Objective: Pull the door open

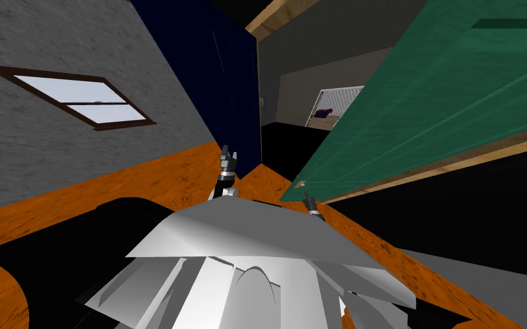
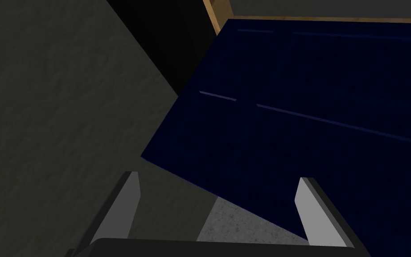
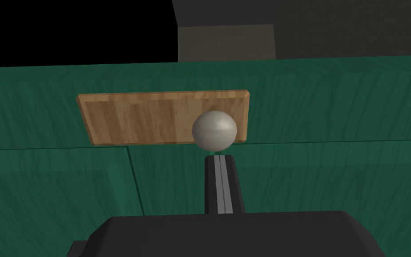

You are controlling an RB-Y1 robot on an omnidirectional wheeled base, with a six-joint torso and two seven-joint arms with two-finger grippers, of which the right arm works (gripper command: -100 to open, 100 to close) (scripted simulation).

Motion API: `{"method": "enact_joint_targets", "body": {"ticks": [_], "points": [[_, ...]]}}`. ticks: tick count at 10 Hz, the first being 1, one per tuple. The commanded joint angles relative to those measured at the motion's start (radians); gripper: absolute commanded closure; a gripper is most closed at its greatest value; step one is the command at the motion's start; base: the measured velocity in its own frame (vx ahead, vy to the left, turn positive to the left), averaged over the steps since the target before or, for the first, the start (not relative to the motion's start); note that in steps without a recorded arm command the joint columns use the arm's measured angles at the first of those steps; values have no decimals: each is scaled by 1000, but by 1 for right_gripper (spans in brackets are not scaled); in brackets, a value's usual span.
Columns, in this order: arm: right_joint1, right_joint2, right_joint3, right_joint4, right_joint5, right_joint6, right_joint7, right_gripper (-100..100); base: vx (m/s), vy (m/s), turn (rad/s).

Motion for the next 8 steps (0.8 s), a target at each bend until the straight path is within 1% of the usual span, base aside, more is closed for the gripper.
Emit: {"method": "enact_joint_targets", "body": {"ticks": [1, 2, 3, 4, 6, 7, 8], "points": [[26, -21, 2, -10, -2, -23, -15, -100, -250, -107, 1], [10, -12, 2, 4, -1, -17, -9, -100, -114, -55, 0], [-5, -6, -20, 28, -12, -16, -8, -100, 65, 8, 226], [-15, -2, -31, 42, -18, -14, -6, -100, 161, 43, 244], [-36, 6, -57, 71, -31, -10, -2, -100, 240, 19, 232], [-29, 3, -49, 61, -27, -11, -3, -100, 120, 2, 49], [-29, 3, -49, 61, -27, -11, -3, 100, -15, 2, -60]]}}
